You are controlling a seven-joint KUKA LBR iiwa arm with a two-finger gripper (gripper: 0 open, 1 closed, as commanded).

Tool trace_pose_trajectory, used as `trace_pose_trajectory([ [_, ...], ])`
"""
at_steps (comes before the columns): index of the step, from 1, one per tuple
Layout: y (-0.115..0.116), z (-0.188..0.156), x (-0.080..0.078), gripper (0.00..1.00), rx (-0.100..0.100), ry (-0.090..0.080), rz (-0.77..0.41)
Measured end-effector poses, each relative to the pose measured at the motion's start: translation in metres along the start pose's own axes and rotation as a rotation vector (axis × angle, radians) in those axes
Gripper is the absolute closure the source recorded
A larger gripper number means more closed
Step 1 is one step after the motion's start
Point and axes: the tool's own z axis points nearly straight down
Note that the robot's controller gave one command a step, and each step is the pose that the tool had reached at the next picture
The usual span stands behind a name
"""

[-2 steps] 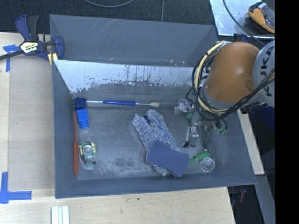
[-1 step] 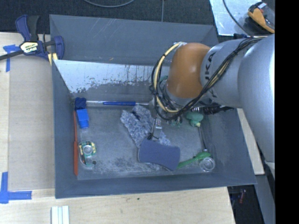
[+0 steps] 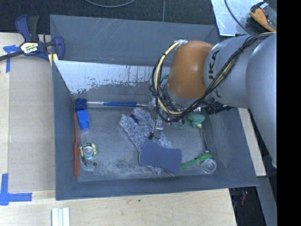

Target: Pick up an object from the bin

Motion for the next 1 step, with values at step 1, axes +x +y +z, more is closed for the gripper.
trace_pose_trajectory([
  [1, -0.0351, 0.0001, 0.02, 0.0, 0.0, 0.001, 0.178],
])
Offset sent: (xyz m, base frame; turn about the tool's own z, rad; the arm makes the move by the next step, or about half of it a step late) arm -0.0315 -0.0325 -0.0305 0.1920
